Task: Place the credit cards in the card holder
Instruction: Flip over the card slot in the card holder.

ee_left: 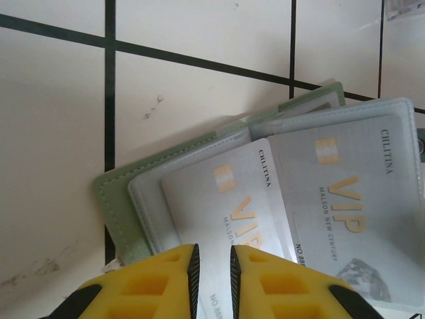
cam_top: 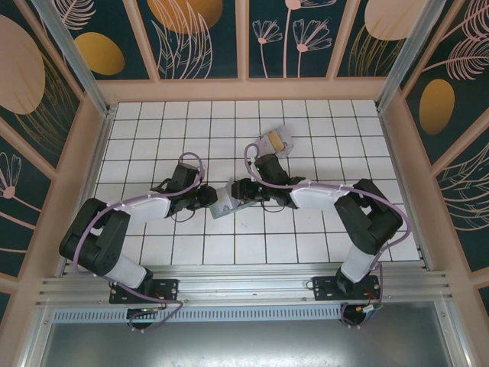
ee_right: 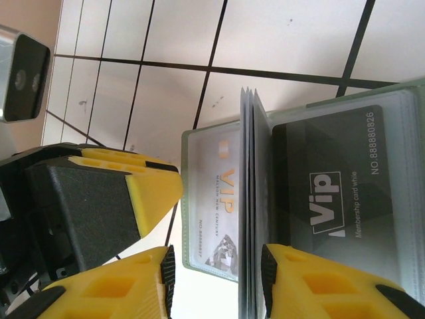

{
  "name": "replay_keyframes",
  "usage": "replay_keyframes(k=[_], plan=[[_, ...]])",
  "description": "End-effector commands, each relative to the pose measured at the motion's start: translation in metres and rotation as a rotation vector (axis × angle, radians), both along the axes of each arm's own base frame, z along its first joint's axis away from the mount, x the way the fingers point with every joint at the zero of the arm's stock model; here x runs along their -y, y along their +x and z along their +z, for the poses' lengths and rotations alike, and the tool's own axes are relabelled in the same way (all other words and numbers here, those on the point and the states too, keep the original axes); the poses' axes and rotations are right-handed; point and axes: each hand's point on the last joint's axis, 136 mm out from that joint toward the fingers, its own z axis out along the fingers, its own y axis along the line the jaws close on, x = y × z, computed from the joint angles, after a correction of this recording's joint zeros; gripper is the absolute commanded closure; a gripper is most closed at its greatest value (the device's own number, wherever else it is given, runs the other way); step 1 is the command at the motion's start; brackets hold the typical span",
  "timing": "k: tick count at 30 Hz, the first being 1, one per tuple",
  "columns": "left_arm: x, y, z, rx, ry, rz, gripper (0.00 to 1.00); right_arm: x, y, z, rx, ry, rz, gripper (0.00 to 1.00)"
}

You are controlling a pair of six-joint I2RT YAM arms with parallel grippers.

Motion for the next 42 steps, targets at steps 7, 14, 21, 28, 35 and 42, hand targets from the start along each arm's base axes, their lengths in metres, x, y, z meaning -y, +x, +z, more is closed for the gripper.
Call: replay_keyframes(k=[7, 14, 21, 28, 35, 42], plan=[[-0.007, -0.003, 0.000, -0.006, 0.046, 0.013, 0.75, -0.020, 0.001, 0.026, 0.037, 0.067, 0.032, 0.59], [-0.008, -0.004, -0.004, -0.013, 0.051, 0.016, 0.70, -0.022, 0.000, 0.024, 0.032, 0.062, 0.038, 0.58], [-0.005, -0.002, -0.002, -0.011, 0.035, 0.013, 0.70, -0.024, 0.001, 0.018, 0.021, 0.051, 0.048, 0.58], [-0.002, -0.001, 0.003, 0.005, 0.006, 0.020, 0.70, -0.040, -0.006, 0.019, 0.002, 0.078, 0.098, 0.58], [-0.013, -0.003, 0.008, 0.028, 0.024, 0.064, 0.70, -0.056, -0.014, 0.012, -0.028, 0.091, 0.141, 0.58], [-0.011, -0.003, 0.010, 0.032, 0.008, 0.066, 0.69, -0.054, -0.009, 0.000, -0.023, 0.036, 0.125, 0.58]])
